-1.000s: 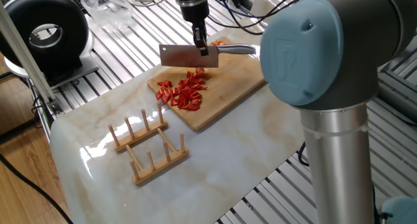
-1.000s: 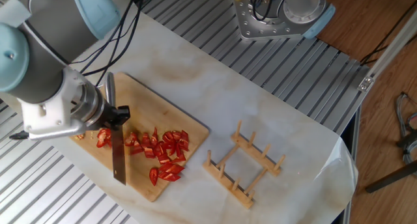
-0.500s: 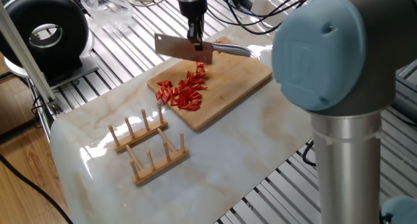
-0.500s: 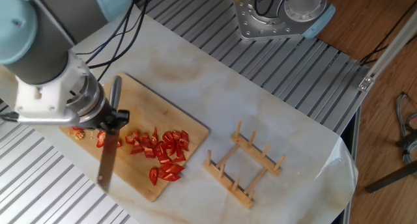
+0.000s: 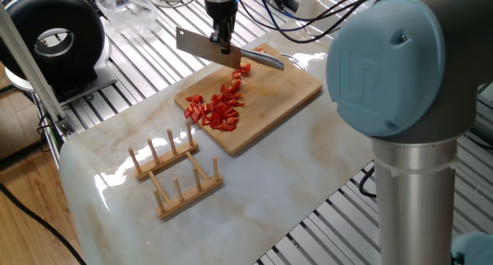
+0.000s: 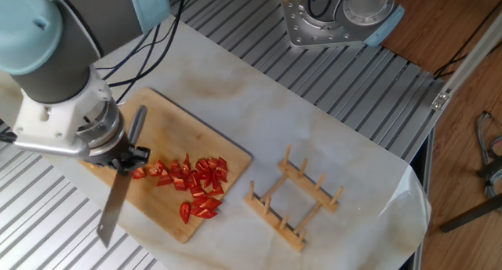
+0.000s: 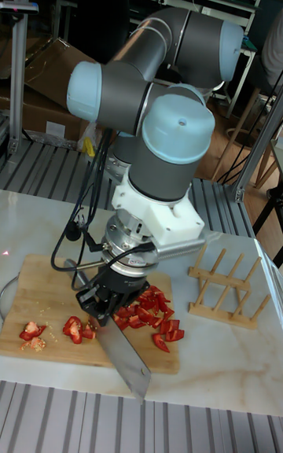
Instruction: Chop the chili peppers
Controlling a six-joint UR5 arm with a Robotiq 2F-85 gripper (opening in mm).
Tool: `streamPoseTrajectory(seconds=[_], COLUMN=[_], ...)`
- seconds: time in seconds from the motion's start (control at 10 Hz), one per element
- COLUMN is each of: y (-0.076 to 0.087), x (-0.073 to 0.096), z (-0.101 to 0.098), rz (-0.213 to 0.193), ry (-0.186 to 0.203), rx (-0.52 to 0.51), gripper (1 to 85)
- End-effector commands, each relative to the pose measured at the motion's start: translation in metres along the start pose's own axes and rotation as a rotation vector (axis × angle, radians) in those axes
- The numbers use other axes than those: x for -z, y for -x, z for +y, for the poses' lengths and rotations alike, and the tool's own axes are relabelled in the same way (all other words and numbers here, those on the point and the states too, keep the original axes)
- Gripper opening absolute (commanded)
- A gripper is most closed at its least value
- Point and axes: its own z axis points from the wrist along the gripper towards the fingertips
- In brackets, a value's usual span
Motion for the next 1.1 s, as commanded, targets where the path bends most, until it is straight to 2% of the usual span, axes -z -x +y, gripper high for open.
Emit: streamPoseTrajectory(seconds=[0.0,0.2,0.4,0.5,1.0], y=[0.01,0.01,0.01,0.007,0.001], x=[-0.009,-0.015,-0.018,-0.019,-0.005], z=[-0.007,0.0,0.001,0.005,0.028], rz=[-0.005,0.0,0.009,0.019,0.037], ry=[-0.032,0.006,0.015,0.032,0.092], rx=[-0.02,-0.037,-0.04,-0.043,-0.107], gripper=[1.3,1.3,1.3,1.3,1.3])
